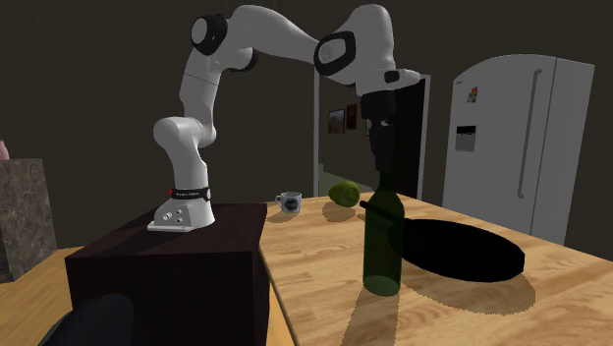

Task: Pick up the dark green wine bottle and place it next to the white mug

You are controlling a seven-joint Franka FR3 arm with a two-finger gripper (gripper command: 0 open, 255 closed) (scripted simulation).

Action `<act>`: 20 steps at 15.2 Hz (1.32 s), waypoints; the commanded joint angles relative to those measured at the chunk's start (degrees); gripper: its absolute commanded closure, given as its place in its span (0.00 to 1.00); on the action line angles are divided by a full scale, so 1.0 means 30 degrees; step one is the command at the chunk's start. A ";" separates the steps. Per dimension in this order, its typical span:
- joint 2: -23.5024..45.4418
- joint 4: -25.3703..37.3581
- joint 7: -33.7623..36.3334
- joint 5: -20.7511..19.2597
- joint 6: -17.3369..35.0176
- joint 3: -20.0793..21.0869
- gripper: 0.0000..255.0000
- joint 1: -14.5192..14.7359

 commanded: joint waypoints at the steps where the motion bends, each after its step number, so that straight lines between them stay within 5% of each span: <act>1: 0.0003 -0.0005 0.0001 0.0000 -0.0002 0.0002 1.00 0.0002; 20: -0.0810 0.2760 0.0334 -0.0461 -0.3517 -0.0198 1.00 0.0001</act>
